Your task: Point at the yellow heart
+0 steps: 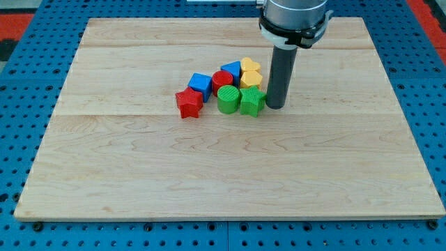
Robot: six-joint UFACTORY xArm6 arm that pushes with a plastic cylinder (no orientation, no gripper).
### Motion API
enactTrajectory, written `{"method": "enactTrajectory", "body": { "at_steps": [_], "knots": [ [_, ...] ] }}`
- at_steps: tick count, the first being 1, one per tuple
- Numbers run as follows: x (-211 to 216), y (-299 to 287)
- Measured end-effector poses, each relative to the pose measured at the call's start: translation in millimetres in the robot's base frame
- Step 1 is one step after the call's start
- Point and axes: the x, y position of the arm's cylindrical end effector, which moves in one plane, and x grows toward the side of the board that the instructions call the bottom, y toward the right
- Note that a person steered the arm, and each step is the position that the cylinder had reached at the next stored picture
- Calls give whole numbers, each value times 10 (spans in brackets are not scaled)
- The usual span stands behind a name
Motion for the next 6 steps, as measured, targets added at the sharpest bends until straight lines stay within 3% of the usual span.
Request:
{"method": "enactTrajectory", "body": {
  "at_steps": [2,4,6],
  "knots": [
    [-26,15],
    [-516,164],
    [-838,-146]
  ]
}}
